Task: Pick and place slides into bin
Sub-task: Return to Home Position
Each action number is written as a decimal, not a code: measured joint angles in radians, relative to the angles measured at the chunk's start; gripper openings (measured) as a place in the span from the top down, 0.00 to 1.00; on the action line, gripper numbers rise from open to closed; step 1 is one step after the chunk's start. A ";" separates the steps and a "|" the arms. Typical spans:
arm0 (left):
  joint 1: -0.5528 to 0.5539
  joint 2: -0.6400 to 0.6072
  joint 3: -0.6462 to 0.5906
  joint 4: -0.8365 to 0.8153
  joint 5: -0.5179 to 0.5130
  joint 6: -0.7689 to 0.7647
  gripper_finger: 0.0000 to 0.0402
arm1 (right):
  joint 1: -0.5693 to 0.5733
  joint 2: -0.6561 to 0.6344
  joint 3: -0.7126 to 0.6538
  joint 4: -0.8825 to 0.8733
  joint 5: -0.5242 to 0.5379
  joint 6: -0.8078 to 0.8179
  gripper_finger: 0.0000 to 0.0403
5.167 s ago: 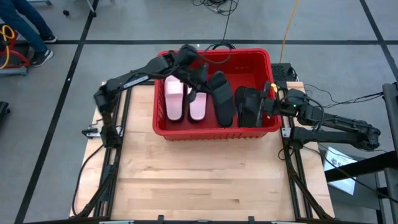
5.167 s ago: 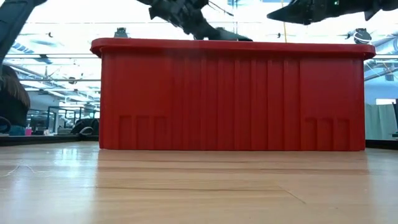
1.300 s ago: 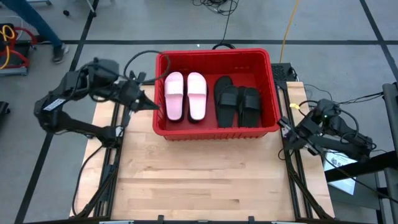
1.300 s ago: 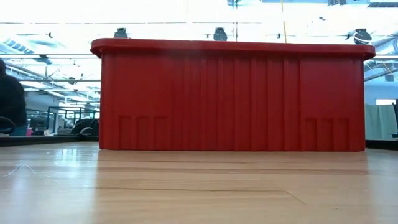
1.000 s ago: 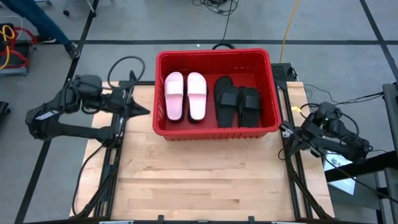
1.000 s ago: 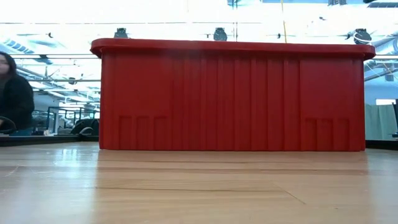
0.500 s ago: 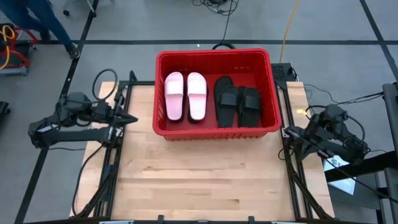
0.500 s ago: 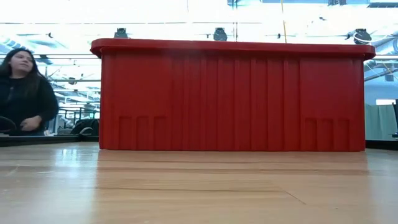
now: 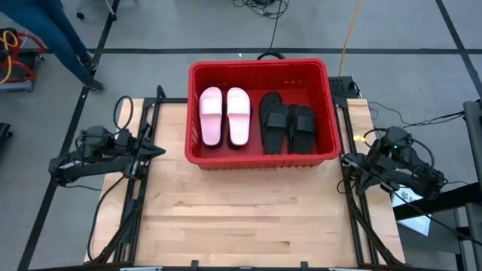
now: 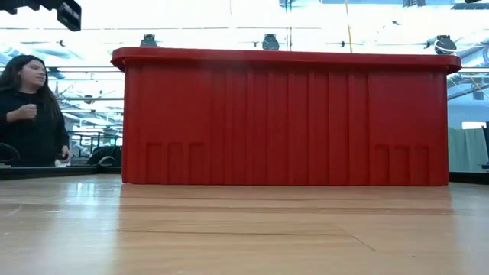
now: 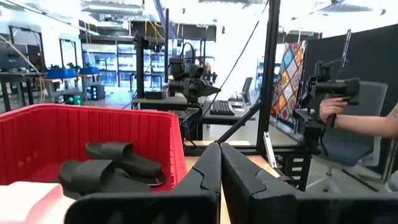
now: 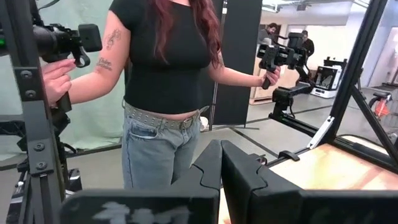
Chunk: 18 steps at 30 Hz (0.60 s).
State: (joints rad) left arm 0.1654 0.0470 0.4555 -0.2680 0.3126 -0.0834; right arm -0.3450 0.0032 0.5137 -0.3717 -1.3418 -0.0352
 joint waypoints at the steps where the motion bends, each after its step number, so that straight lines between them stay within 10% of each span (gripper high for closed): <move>1: 0.000 -0.020 -0.017 0.008 0.001 -0.005 0.99 | 0.000 0.000 0.000 0.000 -0.007 -0.004 1.00; 18: 0.000 -0.043 -0.136 0.117 0.118 -0.017 0.99 | 0.000 0.000 -0.036 0.069 -0.100 -0.014 1.00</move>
State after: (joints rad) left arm 0.1658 0.0044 0.3199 -0.1512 0.4303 -0.1004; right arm -0.3454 0.0032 0.4774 -0.3023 -1.4422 -0.0493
